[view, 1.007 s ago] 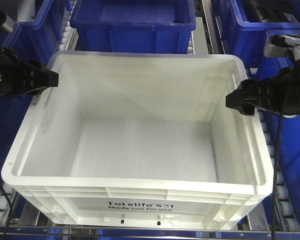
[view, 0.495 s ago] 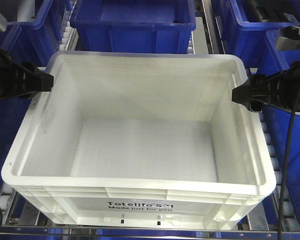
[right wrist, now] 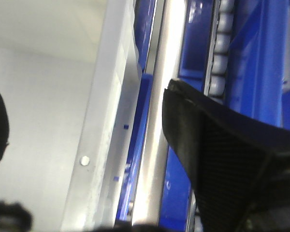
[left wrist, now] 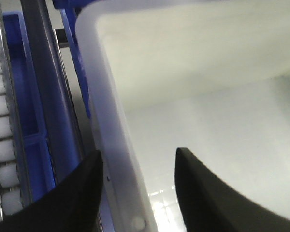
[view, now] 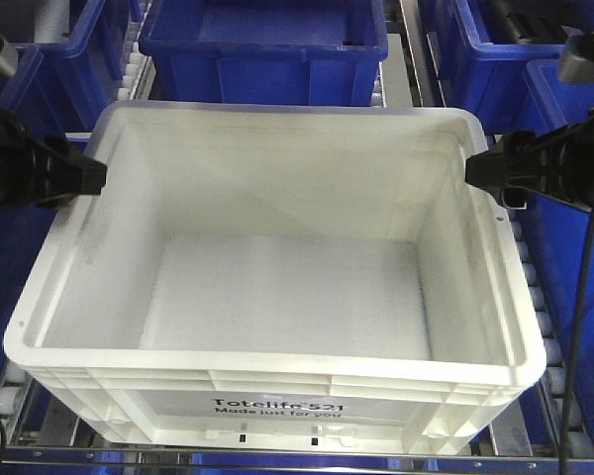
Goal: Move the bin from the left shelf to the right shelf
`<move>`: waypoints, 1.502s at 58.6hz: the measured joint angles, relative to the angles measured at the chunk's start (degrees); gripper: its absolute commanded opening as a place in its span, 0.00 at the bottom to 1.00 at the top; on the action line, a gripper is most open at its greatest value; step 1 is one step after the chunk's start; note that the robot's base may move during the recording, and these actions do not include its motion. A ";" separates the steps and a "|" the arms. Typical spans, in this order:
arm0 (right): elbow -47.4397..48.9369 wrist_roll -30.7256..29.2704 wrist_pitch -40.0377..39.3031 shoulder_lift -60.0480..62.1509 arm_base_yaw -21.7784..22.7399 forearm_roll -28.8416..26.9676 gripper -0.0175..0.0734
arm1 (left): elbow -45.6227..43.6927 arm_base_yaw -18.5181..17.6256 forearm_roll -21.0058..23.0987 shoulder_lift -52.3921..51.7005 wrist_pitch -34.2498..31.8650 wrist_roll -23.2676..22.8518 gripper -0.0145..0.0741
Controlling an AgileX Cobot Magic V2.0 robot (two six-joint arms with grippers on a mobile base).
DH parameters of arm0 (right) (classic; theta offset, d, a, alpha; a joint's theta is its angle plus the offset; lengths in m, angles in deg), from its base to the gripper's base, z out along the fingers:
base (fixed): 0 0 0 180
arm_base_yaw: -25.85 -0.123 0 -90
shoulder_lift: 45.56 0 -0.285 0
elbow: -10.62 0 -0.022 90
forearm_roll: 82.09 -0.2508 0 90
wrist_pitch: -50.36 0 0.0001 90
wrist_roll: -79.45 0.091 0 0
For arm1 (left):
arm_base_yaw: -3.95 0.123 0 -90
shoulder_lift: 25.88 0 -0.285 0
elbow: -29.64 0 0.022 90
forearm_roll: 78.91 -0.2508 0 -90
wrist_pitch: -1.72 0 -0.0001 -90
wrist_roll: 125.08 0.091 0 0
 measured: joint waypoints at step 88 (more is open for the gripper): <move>-36.11 -10.91 -5.01 65.36 0.00 0.69 0.84 | 42.38 0.00 0.24 -64.27 -21.84 3.02 0.43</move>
